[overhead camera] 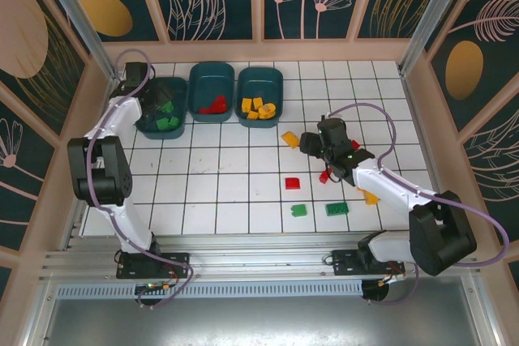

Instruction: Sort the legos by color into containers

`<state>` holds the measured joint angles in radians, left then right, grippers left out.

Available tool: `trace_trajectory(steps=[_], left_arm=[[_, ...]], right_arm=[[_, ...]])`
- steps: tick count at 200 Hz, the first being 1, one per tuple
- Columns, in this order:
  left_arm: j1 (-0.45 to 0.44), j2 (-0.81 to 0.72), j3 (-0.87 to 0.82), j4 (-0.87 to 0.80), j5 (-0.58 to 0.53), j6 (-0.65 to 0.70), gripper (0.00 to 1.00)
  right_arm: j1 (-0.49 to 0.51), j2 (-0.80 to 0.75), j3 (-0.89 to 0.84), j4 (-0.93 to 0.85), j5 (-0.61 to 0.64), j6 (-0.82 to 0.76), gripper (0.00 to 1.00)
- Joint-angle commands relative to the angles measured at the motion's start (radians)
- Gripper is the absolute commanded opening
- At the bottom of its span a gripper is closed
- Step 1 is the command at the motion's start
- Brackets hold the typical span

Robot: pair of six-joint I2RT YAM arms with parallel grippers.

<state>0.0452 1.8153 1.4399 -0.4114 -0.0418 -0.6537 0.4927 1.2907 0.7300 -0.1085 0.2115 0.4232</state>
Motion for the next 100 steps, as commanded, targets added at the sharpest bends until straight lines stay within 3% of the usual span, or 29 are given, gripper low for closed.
trace_trajectory(steps=[1,64,100], left_arm=[[0.003,-0.145,-0.045,0.006,0.014,-0.028,0.95],[0.000,-0.556,-0.704,0.405,0.402,-0.214,0.99],[-0.006,-0.711,-0.953,0.458,0.460,-0.234,0.98]], right_arm=[[0.000,-0.031,-0.016,-0.092,0.079,0.064,0.74],[-0.026,-0.030,-0.100,-0.166,0.049,0.202,0.69],[-0.027,-0.004,-0.158,-0.158,0.008,0.284,0.66]])
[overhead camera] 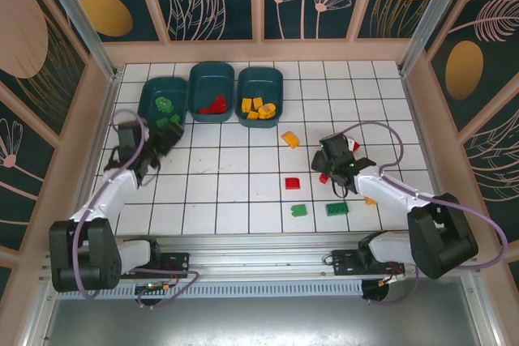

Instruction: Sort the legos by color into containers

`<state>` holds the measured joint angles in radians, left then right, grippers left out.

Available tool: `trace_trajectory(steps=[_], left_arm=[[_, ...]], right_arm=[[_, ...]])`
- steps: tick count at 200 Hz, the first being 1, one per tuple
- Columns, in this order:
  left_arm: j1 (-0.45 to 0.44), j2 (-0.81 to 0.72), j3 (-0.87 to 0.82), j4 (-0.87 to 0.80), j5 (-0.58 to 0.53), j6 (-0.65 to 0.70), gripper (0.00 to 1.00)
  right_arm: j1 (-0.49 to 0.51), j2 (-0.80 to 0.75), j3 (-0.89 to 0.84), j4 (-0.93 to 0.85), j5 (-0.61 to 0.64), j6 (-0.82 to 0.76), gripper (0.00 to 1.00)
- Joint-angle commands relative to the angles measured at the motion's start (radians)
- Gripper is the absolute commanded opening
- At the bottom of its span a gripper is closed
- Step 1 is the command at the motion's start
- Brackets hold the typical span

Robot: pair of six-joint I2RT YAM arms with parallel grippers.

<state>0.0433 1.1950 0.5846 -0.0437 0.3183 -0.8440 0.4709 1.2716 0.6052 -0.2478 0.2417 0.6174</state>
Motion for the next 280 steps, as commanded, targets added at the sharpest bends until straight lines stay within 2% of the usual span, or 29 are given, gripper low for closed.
trace_trajectory(steps=[1,20,33,77,105,133,156,212,240,280], left_arm=[[-0.005,-0.093,-0.101,0.089,0.100,-0.042,0.98],[-0.005,-0.166,-0.147,0.070,0.113,-0.029,0.98],[-0.004,-0.195,-0.149,0.034,0.124,-0.010,0.98],[-0.005,-0.266,-0.185,-0.005,0.135,-0.019,0.98],[-0.005,-0.273,-0.210,-0.009,0.136,-0.023,0.98],[-0.005,-0.264,-0.224,0.007,0.157,-0.067,0.98],[-0.006,-0.247,-0.278,0.114,0.216,-0.154,0.98],[-0.004,-0.188,-0.244,0.029,0.206,-0.098,0.99],[-0.005,-0.179,-0.261,0.025,0.217,-0.110,0.98],[-0.005,-0.180,-0.257,0.009,0.228,-0.107,0.99]], right_arm=[[-0.005,0.018,-0.034,-0.018,-0.024,0.091,0.66],[-0.003,0.056,-0.043,0.026,-0.066,0.102,0.64],[0.006,0.071,-0.056,0.085,-0.083,0.087,0.58],[0.060,0.116,-0.015,0.111,0.028,0.065,0.31],[0.098,0.113,0.025,0.103,0.066,0.037,0.22],[0.160,0.106,0.116,0.085,0.094,0.005,0.20],[0.213,0.170,0.219,0.143,0.066,-0.050,0.20],[0.321,0.546,0.613,0.347,-0.043,-0.194,0.19],[0.329,0.710,0.799,0.401,-0.064,-0.236,0.19],[0.339,0.868,1.029,0.315,-0.030,-0.297,0.19]])
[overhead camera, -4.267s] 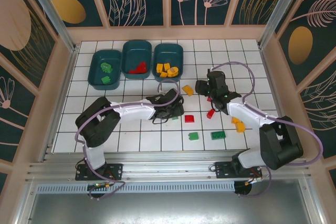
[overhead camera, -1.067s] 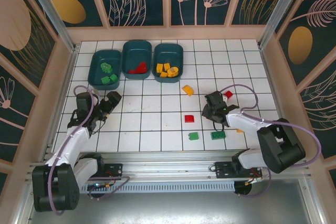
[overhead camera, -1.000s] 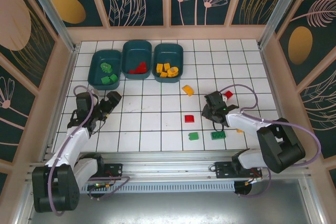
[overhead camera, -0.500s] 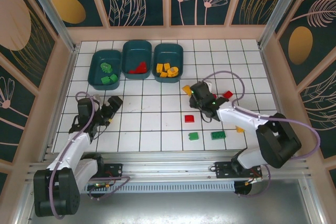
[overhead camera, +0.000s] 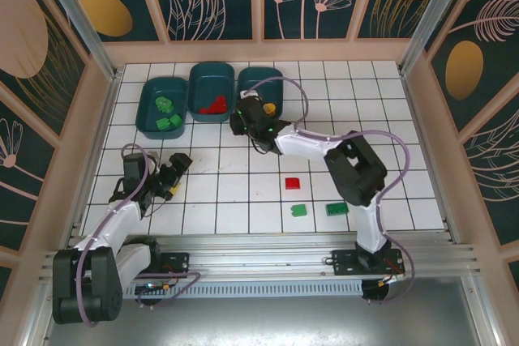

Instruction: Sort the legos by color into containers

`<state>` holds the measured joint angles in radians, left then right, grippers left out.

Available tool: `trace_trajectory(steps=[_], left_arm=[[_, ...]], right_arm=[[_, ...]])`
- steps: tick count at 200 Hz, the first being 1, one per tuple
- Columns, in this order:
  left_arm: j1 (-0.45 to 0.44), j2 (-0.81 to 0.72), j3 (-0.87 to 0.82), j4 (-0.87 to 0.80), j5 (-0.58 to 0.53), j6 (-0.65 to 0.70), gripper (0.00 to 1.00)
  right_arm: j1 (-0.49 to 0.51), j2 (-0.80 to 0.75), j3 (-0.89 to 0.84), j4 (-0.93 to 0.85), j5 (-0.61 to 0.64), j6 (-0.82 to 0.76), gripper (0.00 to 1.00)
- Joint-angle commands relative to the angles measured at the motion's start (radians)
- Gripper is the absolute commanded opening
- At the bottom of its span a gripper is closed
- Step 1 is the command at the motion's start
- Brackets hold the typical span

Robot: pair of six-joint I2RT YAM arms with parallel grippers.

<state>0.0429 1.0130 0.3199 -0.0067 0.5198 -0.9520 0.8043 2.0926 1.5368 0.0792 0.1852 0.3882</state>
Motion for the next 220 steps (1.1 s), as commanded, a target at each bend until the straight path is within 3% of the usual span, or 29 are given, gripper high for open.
trace_trajectory(steps=[1,76,113,152,175,220], left_arm=[[-0.005,0.001,0.008,-0.028,0.024,0.002,0.99],[-0.005,0.083,0.030,-0.031,0.035,0.037,0.99],[-0.004,0.074,0.050,-0.053,0.036,0.050,0.99],[-0.004,0.055,0.055,-0.065,0.039,0.051,0.99],[-0.004,0.025,0.066,-0.056,0.066,0.051,0.98],[-0.018,-0.099,0.041,-0.014,0.074,0.038,0.99]], right_arm=[[0.006,0.049,0.099,-0.010,0.025,-0.070,0.19],[-0.026,0.263,0.403,-0.133,-0.067,-0.143,0.23],[-0.027,0.322,0.517,-0.205,-0.040,-0.141,0.52],[-0.026,0.245,0.551,-0.213,0.001,-0.155,0.56],[-0.022,0.104,0.403,-0.169,0.036,-0.157,0.56],[-0.036,-0.290,-0.201,-0.075,0.169,-0.132,0.59]])
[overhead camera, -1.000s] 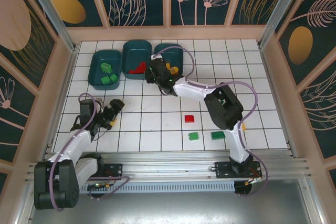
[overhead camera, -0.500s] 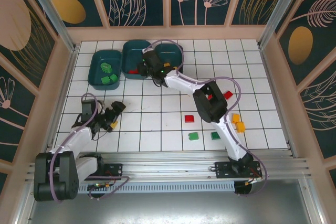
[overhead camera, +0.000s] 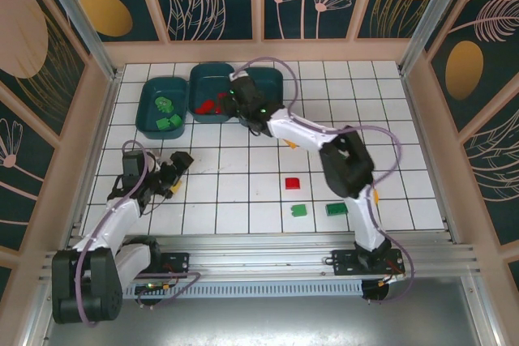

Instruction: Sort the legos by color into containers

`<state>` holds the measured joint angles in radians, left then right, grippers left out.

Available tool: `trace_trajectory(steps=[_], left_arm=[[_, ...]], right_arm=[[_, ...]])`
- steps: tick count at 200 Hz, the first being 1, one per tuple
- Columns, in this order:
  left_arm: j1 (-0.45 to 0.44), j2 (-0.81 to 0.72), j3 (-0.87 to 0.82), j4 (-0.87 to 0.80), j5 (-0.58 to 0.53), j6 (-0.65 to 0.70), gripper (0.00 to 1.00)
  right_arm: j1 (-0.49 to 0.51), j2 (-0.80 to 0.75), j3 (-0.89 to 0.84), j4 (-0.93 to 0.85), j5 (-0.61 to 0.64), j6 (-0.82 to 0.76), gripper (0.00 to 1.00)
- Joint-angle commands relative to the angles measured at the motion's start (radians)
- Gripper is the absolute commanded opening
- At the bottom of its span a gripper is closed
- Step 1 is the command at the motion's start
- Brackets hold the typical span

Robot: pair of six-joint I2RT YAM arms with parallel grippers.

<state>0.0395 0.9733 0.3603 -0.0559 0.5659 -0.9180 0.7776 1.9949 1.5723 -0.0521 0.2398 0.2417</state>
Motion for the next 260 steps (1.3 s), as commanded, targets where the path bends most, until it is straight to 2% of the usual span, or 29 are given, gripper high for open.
trace_trajectory(steps=[1,20,33,47,61,79,94,121,149,156,199,226,248,260], left_arm=[[-0.015,-0.062,-0.001,0.039,0.028,0.003,0.99],[-0.057,-0.091,-0.037,0.122,0.029,-0.034,0.98],[-0.113,-0.085,-0.041,0.171,0.003,-0.050,0.98],[-0.166,-0.050,-0.037,0.232,-0.003,-0.066,0.98],[-0.218,-0.003,-0.023,0.282,0.000,-0.073,0.98],[-0.284,0.049,0.009,0.323,-0.004,-0.068,0.98],[-0.338,0.084,0.034,0.353,-0.019,-0.068,0.99],[-0.404,0.162,0.064,0.405,-0.050,-0.105,0.99],[-0.424,0.212,0.066,0.422,-0.057,-0.123,0.98],[-0.425,0.214,0.059,0.420,-0.065,-0.128,0.98],[-0.425,0.208,0.043,0.409,-0.082,-0.142,0.98],[-0.426,0.199,0.054,0.383,-0.098,-0.139,0.98],[-0.425,0.199,0.052,0.373,-0.111,-0.140,0.99],[-0.426,0.203,0.052,0.364,-0.122,-0.147,0.99]], right_arm=[[-0.010,-0.199,-0.247,0.055,0.117,0.016,0.59],[-0.044,-0.350,-0.458,-0.008,0.142,0.069,0.60],[-0.074,-0.439,-0.577,-0.047,0.126,0.082,0.65],[-0.113,-0.500,-0.653,-0.082,0.041,0.041,0.67],[-0.129,-0.516,-0.683,-0.107,0.034,-0.016,0.71],[-0.156,-0.497,-0.692,-0.092,-0.013,-0.098,0.73],[-0.188,-0.456,-0.704,-0.011,-0.051,-0.138,0.73],[-0.222,-0.337,-0.636,0.035,-0.103,-0.184,0.73],[-0.224,-0.221,-0.561,0.020,-0.126,-0.207,0.71],[-0.255,-0.201,-0.554,0.025,-0.131,-0.214,0.70],[-0.277,-0.129,-0.538,0.079,-0.135,-0.222,0.69],[-0.286,-0.079,-0.506,0.078,-0.151,-0.234,0.58],[-0.285,-0.062,-0.474,0.057,-0.196,-0.240,0.33],[-0.283,-0.077,-0.479,0.057,-0.209,-0.237,0.25]])
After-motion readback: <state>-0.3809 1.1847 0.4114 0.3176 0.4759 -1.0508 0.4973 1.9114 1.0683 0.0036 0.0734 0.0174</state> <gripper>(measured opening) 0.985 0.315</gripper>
